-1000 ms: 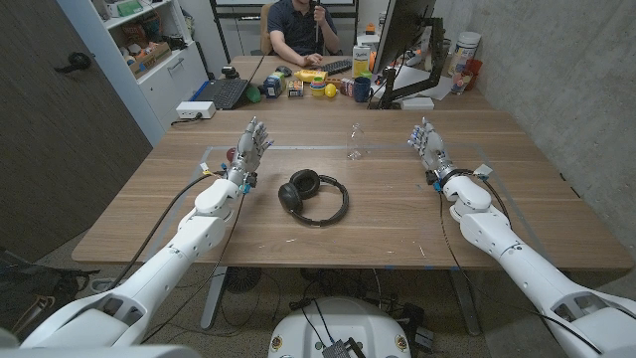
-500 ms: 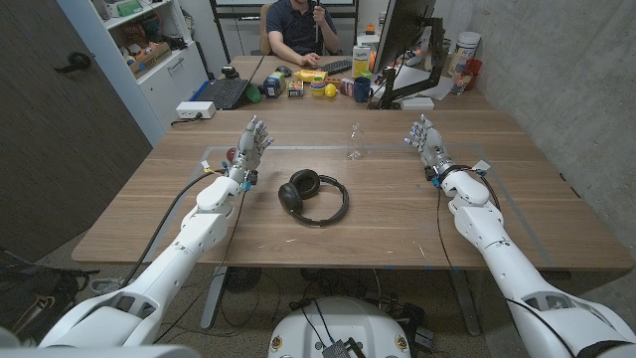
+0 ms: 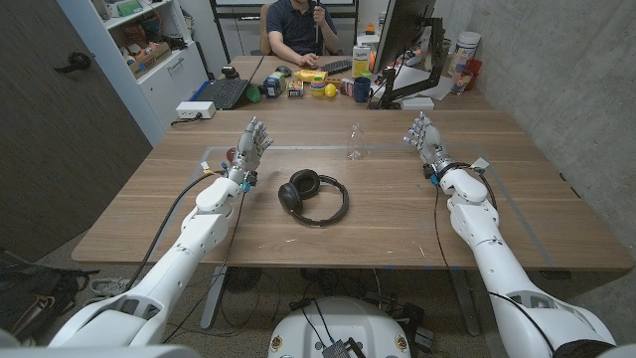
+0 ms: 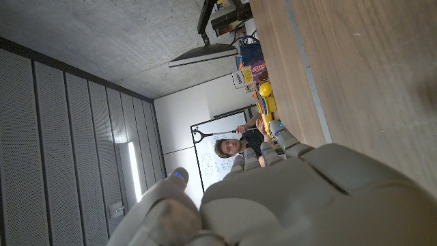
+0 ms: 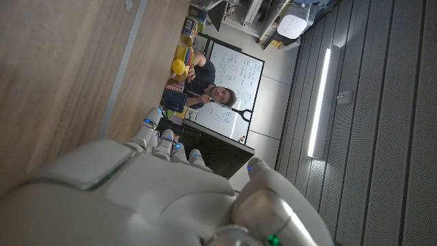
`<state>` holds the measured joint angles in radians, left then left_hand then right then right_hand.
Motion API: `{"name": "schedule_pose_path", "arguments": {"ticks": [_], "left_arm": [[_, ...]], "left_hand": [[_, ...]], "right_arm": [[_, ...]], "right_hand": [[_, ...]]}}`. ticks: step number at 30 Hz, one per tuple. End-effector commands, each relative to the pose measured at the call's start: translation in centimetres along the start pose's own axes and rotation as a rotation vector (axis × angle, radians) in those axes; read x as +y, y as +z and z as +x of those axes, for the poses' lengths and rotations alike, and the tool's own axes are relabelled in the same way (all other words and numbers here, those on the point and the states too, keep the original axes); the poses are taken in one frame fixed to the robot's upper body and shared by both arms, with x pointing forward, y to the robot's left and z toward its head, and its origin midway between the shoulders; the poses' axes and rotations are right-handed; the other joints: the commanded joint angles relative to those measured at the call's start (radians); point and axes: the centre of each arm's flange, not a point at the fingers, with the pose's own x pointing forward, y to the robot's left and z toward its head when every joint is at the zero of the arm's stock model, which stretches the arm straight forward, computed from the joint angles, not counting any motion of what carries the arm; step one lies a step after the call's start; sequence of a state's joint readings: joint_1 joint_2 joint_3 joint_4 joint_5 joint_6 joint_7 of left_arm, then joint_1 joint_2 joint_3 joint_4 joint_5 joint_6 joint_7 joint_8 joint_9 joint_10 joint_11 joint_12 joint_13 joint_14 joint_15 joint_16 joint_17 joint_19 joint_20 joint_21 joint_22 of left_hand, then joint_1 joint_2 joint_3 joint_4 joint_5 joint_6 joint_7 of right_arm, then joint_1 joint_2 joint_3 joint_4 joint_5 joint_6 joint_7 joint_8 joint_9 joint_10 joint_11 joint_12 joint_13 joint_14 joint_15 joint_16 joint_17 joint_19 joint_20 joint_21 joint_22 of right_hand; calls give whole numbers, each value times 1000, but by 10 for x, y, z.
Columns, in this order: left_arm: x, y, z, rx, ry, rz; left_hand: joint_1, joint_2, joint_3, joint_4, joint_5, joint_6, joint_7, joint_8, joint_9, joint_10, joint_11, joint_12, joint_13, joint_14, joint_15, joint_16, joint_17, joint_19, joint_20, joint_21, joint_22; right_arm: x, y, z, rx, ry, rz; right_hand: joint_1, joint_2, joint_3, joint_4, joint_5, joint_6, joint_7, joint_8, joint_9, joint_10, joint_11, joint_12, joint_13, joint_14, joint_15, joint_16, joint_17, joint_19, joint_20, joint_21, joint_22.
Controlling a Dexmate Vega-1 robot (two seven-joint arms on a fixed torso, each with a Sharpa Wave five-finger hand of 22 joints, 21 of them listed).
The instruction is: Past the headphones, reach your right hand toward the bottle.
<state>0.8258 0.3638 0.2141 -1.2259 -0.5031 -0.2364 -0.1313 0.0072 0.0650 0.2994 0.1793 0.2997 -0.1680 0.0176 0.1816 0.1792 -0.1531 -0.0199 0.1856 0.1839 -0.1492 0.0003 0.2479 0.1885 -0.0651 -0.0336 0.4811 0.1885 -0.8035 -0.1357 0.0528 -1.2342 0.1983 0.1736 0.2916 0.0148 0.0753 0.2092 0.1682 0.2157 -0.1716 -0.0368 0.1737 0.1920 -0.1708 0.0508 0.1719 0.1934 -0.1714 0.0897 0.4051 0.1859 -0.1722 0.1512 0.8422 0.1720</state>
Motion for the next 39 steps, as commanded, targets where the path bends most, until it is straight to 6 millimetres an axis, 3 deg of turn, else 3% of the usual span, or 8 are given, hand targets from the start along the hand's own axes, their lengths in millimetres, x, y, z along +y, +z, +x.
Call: {"name": "schedule_pose_path", "arguments": {"ticks": [1, 7, 13, 19, 26, 29, 31, 39], "left_arm": [[1, 1, -2, -4, 3, -4], [1, 2, -4, -6, 4, -3], [2, 2, -5, -7, 5, -3], [3, 2, -7, -9, 9, -6], [4, 0, -8, -7, 14, -8], [5, 0, -9, -8, 18, -9], [5, 0, -9, -8, 19, -12], [7, -2, -10, -8, 26, -14]], "left_hand": [[1, 91, 1, 0, 5, -10, 1, 4, 5, -8, 0, 8, 5, -8, 0, 3, 4, -7, 3, -2, 4], [1, 91, 1, 0, 6, -10, 1, 3, 5, -9, 0, 7, 5, -9, -1, 3, 4, -8, 4, -3, 4], [1, 92, 0, 0, 6, -10, 2, 4, 5, -9, 2, 7, 5, -9, 2, 2, 4, -7, 7, -4, 4], [1, 94, 0, 1, 6, -11, 2, 4, 5, -9, 2, 7, 5, -9, 1, 2, 4, -6, 5, -5, 4], [0, 96, 0, 2, 7, -11, 3, 4, 5, -8, 2, 7, 5, -9, 1, 2, 4, -6, 6, -6, 4], [0, 96, 0, 3, 7, -12, 3, 4, 5, -8, 2, 7, 5, -8, 2, 3, 4, -5, 6, -7, 4], [0, 96, -1, 3, 7, -12, 3, 3, 5, -8, 2, 7, 5, -8, 1, 2, 4, -5, 5, -7, 4], [-1, 98, -1, 3, 7, -12, 3, 4, 5, -8, 3, 7, 5, -8, 2, 2, 4, -5, 6, -9, 4]], "right_arm": [[11, 25, 19, -21, 101, -123], [22, 42, 28, -86, 61, -186], [32, 58, 35, -138, 31, -276], [42, 71, 40, -176, 1, -364], [54, 83, 42, -209, -53, -528], [61, 88, 43, -223, -84, -620], [67, 90, 43, -233, -97, -670], [89, 96, 47, -259, -111, -855]], "right_hand": [[-25, -6, -53, 12, -4, -314, -24, -2, 4, -280, -42, -2, 3, -303, 12, -46, 9, -275, 38, -78, 4], [-27, -13, -71, 12, -4, -342, -21, -1, 4, -307, -43, 0, 3, -320, 20, -53, 10, -290, 45, -92, 5], [-32, -22, -132, 16, 3, -416, -30, 4, 5, -412, -49, 1, 4, -430, 26, -97, 15, -396, 41, -160, 9], [-33, -20, -156, 17, 7, -439, -30, 7, 5, -454, -50, 0, 4, -472, 29, -112, 17, -442, 41, -189, 9], [-31, -17, -167, 17, 8, -457, -30, 6, 5, -479, -47, 0, 4, -486, 33, -118, 18, -451, 40, -199, 9], [-15, -9, -167, 7, 11, -453, -52, 12, 5, -490, -58, 2, 4, -489, 37, -122, 15, -448, 53, -206, 9], [-2, -7, -170, -3, 12, -463, -86, 12, 4, -512, -63, 1, 3, -506, 41, -134, 12, -461, 59, -220, 8], [21, -5, -172, -18, 14, -501, -121, 6, 4, -564, -72, -14, 3, -535, 61, -164, 8, -476, 62, -246, 9]]}}
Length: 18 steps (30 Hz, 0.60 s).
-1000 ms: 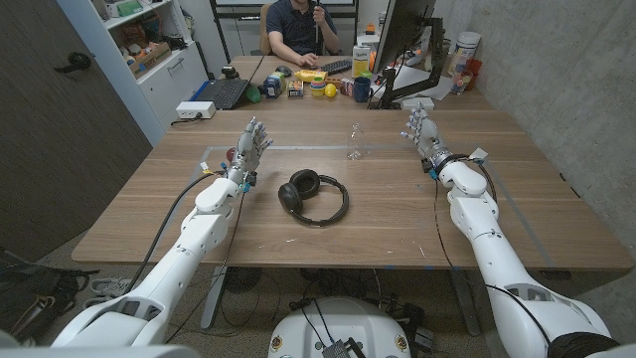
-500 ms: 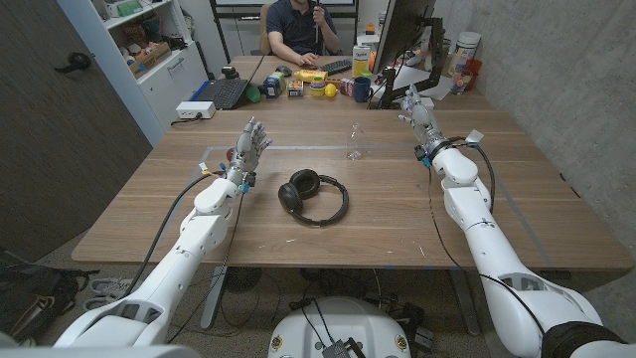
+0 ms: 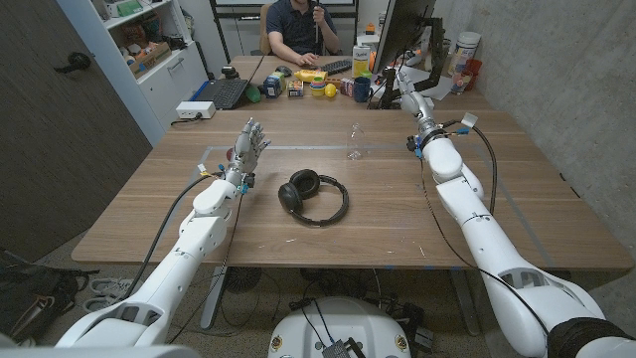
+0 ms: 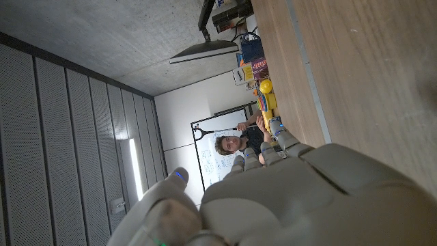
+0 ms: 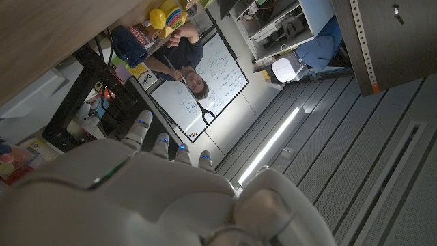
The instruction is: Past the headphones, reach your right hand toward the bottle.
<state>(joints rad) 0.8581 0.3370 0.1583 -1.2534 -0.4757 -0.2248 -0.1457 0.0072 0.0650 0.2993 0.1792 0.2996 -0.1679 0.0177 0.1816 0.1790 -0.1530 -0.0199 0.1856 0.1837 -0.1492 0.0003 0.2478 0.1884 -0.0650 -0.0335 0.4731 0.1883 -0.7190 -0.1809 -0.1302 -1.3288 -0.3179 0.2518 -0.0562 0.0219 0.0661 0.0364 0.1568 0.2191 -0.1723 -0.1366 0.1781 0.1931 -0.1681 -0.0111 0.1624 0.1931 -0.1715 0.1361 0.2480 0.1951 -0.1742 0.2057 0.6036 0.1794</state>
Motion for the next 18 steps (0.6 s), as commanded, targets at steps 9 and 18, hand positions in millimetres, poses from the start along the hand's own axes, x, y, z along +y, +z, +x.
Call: {"name": "schedule_pose_path", "arguments": {"ticks": [9, 18], "left_arm": [[5, -3, -2, 0, 16, -9], [7, -4, -5, 2, 23, -11]], "left_hand": [[-2, 99, -2, 4, 7, -12, 4, 4, 6, -8, 4, 7, 6, -8, 2, 2, 4, -5, 8, -3, 4], [-3, 98, -4, 5, 8, -13, 4, 4, 6, -10, 4, 7, 6, -9, 3, 2, 5, -6, 9, -5, 5]], "right_arm": [[45, 49, 8, -108, -20, -522], [67, 62, 9, -147, -10, -707]], "right_hand": [[68, 31, 25, -34, 13, -487, -53, 15, 2, -570, -31, -8, 3, -528, 20, -24, -4, -453, 7, -18, 3], [152, 68, 69, -74, 13, -485, -1, 21, 3, -572, -16, -9, 1, -532, 36, -53, -5, -443, 8, -40, 4]]}}
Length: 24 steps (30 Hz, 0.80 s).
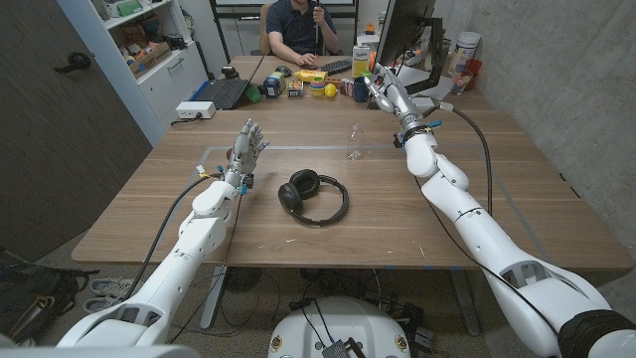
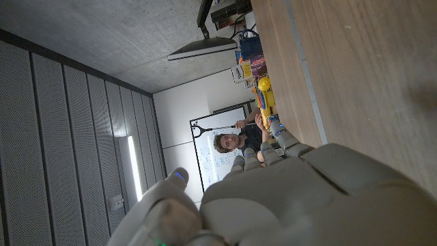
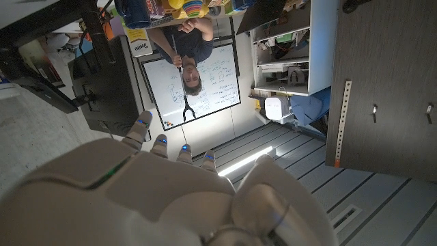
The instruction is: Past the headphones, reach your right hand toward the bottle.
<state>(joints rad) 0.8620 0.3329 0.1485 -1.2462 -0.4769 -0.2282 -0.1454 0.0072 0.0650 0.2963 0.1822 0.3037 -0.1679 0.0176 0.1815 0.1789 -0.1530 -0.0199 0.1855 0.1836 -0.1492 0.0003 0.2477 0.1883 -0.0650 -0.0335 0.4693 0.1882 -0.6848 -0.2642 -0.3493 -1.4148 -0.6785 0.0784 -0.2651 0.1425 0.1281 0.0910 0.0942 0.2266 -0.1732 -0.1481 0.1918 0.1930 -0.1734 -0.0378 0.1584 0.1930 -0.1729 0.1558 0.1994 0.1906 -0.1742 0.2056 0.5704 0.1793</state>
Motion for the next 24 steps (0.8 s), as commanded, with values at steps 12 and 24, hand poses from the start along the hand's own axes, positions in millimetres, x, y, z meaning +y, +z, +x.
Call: {"name": "schedule_pose_path", "arguments": {"ticks": [12, 24], "left_arm": [[4, -3, -4, 1, 17, -6], [5, -4, -4, 5, 22, -6]], "left_hand": [[-5, 98, -3, 3, 4, -11, 4, 5, 6, -7, 2, 7, 6, -8, 3, 3, 5, -4, 7, -3, 5], [-5, 97, -5, 3, 4, -11, 4, 5, 6, -9, 2, 7, 6, -8, 2, 2, 5, -3, 7, -5, 5]], "right_arm": [[33, 39, 12, -62, 127, -355], [49, 31, 19, -39, 254, -366]], "right_hand": [[143, -11, 41, -76, -6, -347, -39, 49, 3, -548, 11, 6, 4, -485, 32, 10, -1, -365, 11, -18, 8], [195, -13, 55, -106, -22, -211, -55, 63, -4, -431, -1, 47, -3, -363, 42, 49, -4, -284, 9, -28, 9]]}}
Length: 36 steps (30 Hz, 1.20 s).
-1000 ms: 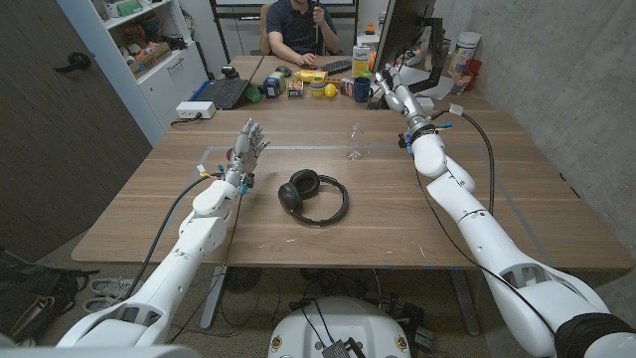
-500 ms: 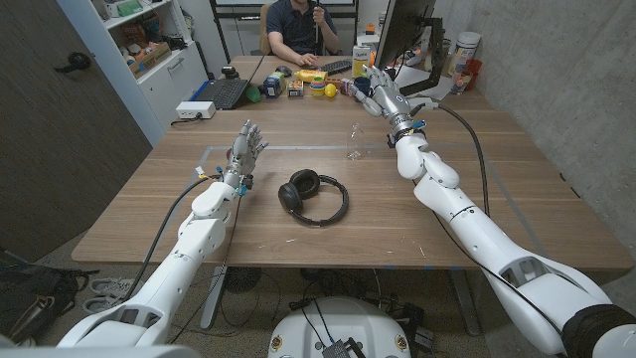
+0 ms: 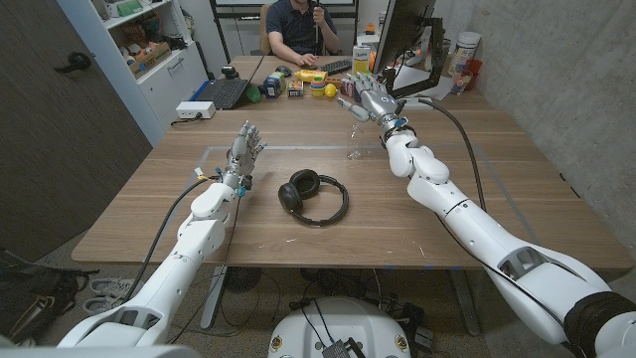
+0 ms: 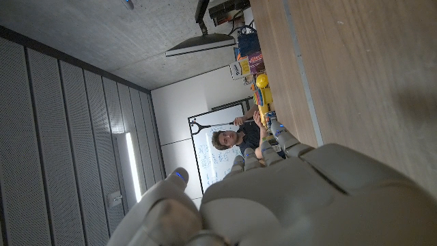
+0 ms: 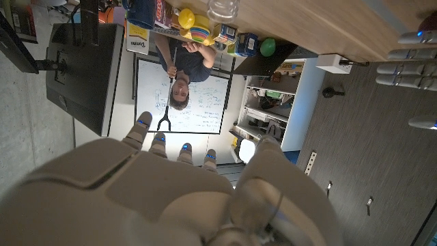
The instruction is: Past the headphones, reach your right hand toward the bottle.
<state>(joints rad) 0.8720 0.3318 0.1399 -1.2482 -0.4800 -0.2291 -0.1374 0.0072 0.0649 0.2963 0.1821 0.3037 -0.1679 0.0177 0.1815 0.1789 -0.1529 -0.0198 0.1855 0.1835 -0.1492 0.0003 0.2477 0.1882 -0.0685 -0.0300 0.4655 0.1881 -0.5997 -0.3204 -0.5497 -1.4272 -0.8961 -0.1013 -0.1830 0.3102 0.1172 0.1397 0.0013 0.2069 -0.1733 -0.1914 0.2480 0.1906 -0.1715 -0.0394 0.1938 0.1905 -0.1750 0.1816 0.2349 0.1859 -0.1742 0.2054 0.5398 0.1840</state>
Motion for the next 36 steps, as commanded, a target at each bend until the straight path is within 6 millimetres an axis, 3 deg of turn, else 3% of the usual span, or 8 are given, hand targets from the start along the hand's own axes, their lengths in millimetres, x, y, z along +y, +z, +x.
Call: {"name": "schedule_pose_path", "arguments": {"ticks": [1, 7, 19, 23, 27, 30, 33, 36], "left_arm": [[1, -1, 1, 3, 4, -1], [1, -2, 2, 3, 3, -1], [2, -2, 0, 2, 9, -2], [2, -2, -1, 2, 10, -2], [2, -2, -2, 0, 10, -1], [2, -2, -3, -1, 11, -1], [1, -2, -3, -1, 9, 1], [1, -2, -3, -2, 8, 0]], "left_hand": [[-5, 97, -5, 3, 4, -11, 4, 5, 6, -9, 2, 7, 6, -8, 3, 2, 5, 0, 4, -1, 5], [-5, 96, -6, 2, 4, -12, 3, 5, 6, -10, 2, 6, 6, -9, 2, 2, 5, 0, 3, -3, 5], [-5, 96, -8, 2, 5, -12, 4, 4, 6, -9, 1, 7, 6, -9, 3, 2, 5, 1, 3, -4, 5], [-5, 96, -9, 2, 5, -12, 4, 5, 6, -9, 1, 7, 6, -8, 3, 2, 5, 2, 3, -5, 5], [-5, 96, -10, 2, 5, -12, 3, 5, 6, -9, 1, 7, 6, -9, 3, 2, 5, 3, 4, -5, 5], [-5, 96, -10, 2, 5, -12, 3, 5, 6, -9, 1, 7, 6, -8, 2, 2, 5, 2, 5, -6, 5], [-5, 95, -11, 2, 5, -12, 3, 5, 6, -9, 2, 7, 6, -8, 3, 2, 5, 2, 6, -7, 5], [-5, 94, -12, 2, 6, -12, 3, 5, 6, -10, 2, 6, 6, -8, 3, 2, 5, 3, 6, -8, 5]], "right_arm": [[14, 2, 9, 0, 110, -38], [18, 3, 11, -1, 145, -43], [34, 6, 14, -19, 248, -101], [40, 7, 14, -26, 293, -123], [43, 7, 12, -27, 314, -132], [45, 6, 12, -26, 321, -132], [45, 5, 11, -26, 323, -125], [45, 5, 10, -28, 316, -125]], "right_hand": [[33, -3, 7, -17, -2, -192, -13, 8, -2, -420, 3, 14, -1, -352, 19, 15, 0, -268, 10, 4, 5], [59, -13, 8, -35, 2, -72, -5, 20, -4, -347, -3, 21, -3, -291, 18, 24, -1, -191, 11, 4, 4], [94, -15, 14, -58, 10, -20, -14, 8, -6, -261, -14, 32, -4, -205, 5, 42, -4, -112, 10, 8, 5], [129, -18, 20, -80, 19, 14, -20, -2, -6, -201, -17, 35, -4, -141, -11, 52, -6, -36, 9, 18, 6], [205, -10, 42, -121, 28, 74, -15, -15, -4, -102, -19, 36, -3, -28, -34, 60, -10, 120, 10, 47, 8], [250, -7, 56, -139, 24, 153, -4, -7, -3, -22, -4, 43, -2, 45, -46, 61, -12, 216, 9, 67, 9], [299, -12, 72, -154, 13, 245, 9, 3, -1, 63, -20, 48, -1, 133, -69, 63, -13, 327, 9, 96, 11], [353, -24, 95, -162, -5, 317, -2, 1, 1, 198, -29, 67, 3, 237, -131, 63, -13, 451, 6, 135, 12]]}}
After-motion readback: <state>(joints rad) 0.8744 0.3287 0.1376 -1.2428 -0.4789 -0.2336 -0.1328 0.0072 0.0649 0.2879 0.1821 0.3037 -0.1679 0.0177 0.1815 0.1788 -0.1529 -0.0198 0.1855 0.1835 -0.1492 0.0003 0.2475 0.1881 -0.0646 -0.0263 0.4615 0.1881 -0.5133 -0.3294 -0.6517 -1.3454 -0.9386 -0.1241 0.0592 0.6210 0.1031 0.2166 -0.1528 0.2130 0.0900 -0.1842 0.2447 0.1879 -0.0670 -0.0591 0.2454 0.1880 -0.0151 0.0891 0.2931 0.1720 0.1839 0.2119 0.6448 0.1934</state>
